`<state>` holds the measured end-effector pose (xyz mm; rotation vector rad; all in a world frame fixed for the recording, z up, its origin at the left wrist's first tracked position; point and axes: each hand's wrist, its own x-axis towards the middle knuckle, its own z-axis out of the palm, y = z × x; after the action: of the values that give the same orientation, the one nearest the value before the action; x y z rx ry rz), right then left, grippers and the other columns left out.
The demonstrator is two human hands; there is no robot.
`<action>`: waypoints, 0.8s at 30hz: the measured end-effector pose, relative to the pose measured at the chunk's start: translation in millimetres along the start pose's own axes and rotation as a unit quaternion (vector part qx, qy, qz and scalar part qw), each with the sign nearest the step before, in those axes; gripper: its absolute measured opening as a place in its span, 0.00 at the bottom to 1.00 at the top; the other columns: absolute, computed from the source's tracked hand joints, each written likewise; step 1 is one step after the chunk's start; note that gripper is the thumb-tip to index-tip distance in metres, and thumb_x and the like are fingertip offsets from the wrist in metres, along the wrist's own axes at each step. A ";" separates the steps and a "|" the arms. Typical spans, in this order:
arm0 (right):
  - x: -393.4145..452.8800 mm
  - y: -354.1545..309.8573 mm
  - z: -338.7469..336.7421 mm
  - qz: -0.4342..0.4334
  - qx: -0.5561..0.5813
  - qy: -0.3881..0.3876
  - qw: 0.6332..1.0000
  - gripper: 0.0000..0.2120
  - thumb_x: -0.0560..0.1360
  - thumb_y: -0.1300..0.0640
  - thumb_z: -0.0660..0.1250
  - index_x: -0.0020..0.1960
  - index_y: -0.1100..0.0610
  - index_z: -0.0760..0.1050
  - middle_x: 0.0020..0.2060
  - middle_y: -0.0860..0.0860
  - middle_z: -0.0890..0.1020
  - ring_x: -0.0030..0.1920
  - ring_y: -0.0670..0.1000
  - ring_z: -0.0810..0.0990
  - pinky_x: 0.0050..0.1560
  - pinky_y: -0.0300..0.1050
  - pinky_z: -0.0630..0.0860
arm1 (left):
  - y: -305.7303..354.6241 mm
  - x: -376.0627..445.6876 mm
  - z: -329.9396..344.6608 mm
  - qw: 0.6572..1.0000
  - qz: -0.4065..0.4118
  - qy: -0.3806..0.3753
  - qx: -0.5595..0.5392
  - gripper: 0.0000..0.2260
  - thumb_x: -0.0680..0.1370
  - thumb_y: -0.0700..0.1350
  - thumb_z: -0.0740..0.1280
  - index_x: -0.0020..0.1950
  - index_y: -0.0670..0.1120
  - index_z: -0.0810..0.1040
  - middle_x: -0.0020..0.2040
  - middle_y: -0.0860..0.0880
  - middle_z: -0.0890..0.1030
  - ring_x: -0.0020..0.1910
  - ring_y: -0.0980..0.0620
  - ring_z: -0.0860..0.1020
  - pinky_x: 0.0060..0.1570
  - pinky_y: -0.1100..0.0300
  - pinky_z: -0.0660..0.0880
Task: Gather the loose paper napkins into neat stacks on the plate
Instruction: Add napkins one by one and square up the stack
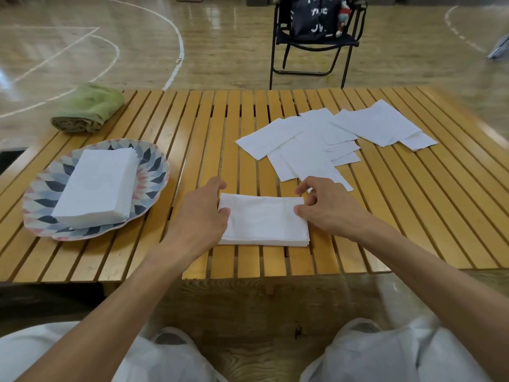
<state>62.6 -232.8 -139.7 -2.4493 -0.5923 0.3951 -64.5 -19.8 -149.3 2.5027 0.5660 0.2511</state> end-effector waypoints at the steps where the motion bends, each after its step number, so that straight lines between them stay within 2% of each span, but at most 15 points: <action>1: -0.4 0.2 0.0 0.004 -0.009 -0.001 1.000 0.12 0.76 0.51 0.72 0.58 0.48 0.74 0.43 0.45 0.78 0.42 0.45 0.78 0.36 0.37 0.70 | 1.2 -0.9 0.3 1.000 0.000 -0.003 0.008 0.21 0.79 0.47 0.68 0.69 0.54 0.67 0.55 0.54 0.75 0.50 0.55 0.76 0.46 0.61 0.76; 3: -2.6 -1.5 -1.2 0.002 -0.034 0.012 0.999 0.12 0.77 0.49 0.70 0.58 0.48 0.74 0.43 0.43 0.76 0.42 0.45 0.77 0.37 0.38 0.72 | 3.4 -2.6 0.2 0.998 0.027 0.011 0.047 0.20 0.79 0.49 0.68 0.70 0.55 0.68 0.65 0.51 0.71 0.58 0.52 0.74 0.56 0.56 0.74; 5: -5.4 -3.5 -3.3 -0.028 -0.081 0.042 0.995 0.12 0.78 0.47 0.68 0.59 0.49 0.75 0.47 0.44 0.77 0.45 0.45 0.77 0.44 0.41 0.76 | 5.9 -4.0 -1.0 0.992 0.093 0.027 0.085 0.18 0.80 0.48 0.66 0.70 0.53 0.71 0.69 0.52 0.70 0.66 0.51 0.71 0.65 0.53 0.68; 8: -11.2 -7.0 -4.9 -0.106 -0.109 0.043 0.987 0.13 0.80 0.48 0.65 0.63 0.50 0.76 0.59 0.46 0.77 0.57 0.45 0.73 0.55 0.41 0.70 | 11.2 -7.8 0.5 0.984 0.158 -0.027 0.082 0.18 0.83 0.47 0.61 0.73 0.53 0.69 0.73 0.54 0.69 0.72 0.54 0.65 0.71 0.54 0.58; 10: -15.8 -9.5 -3.8 -0.142 -0.109 0.009 0.984 0.13 0.81 0.49 0.63 0.64 0.50 0.77 0.63 0.46 0.77 0.62 0.46 0.71 0.58 0.40 0.66 | 12.8 -11.6 3.9 0.979 0.171 -0.049 0.095 0.19 0.83 0.47 0.59 0.75 0.54 0.66 0.73 0.56 0.69 0.73 0.56 0.64 0.72 0.56 0.56; 13: -19.1 -10.5 0.2 -0.157 -0.153 -0.026 0.975 0.13 0.82 0.49 0.63 0.64 0.50 0.78 0.65 0.46 0.77 0.64 0.47 0.71 0.62 0.42 0.67 | 8.9 -14.8 6.9 0.969 0.191 -0.059 0.143 0.17 0.84 0.47 0.57 0.73 0.54 0.69 0.72 0.56 0.71 0.72 0.56 0.65 0.72 0.55 0.57; 17: -16.7 -11.0 -1.2 -0.143 -0.141 -0.004 0.980 0.11 0.81 0.50 0.64 0.59 0.51 0.81 0.62 0.48 0.78 0.61 0.48 0.73 0.57 0.40 0.67 | 8.1 -13.2 4.9 0.971 0.188 -0.030 0.147 0.13 0.83 0.46 0.59 0.66 0.53 0.76 0.66 0.55 0.77 0.66 0.55 0.71 0.68 0.55 0.63; 19: -14.0 -11.5 -2.1 -0.125 -0.137 0.007 0.983 0.13 0.81 0.49 0.64 0.64 0.51 0.79 0.64 0.50 0.77 0.64 0.49 0.72 0.61 0.44 0.69 | 11.7 -11.0 3.2 0.975 0.180 -0.007 0.130 0.12 0.82 0.44 0.61 0.64 0.52 0.78 0.62 0.55 0.79 0.63 0.54 0.73 0.66 0.54 0.66; 21: -12.6 -12.6 -0.7 -0.104 -0.137 -0.012 0.985 0.18 0.81 0.49 0.64 0.70 0.51 0.74 0.67 0.50 0.75 0.67 0.51 0.71 0.66 0.48 0.68 | 13.6 -10.0 3.1 0.976 0.175 -0.020 0.127 0.12 0.82 0.44 0.61 0.64 0.53 0.78 0.62 0.55 0.79 0.61 0.54 0.74 0.64 0.54 0.68; 24: -8.2 -14.0 4.4 -0.084 -0.157 -0.044 0.983 0.21 0.80 0.48 0.66 0.71 0.52 0.72 0.64 0.50 0.75 0.63 0.52 0.73 0.65 0.49 0.71 | 13.2 -10.0 4.7 0.971 0.182 -0.048 0.148 0.12 0.82 0.44 0.61 0.63 0.53 0.79 0.62 0.56 0.78 0.60 0.54 0.74 0.63 0.54 0.70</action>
<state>49.3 -224.6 -133.7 -2.6617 -0.9554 0.3648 -67.6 -36.5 -146.5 2.8832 0.1024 0.1896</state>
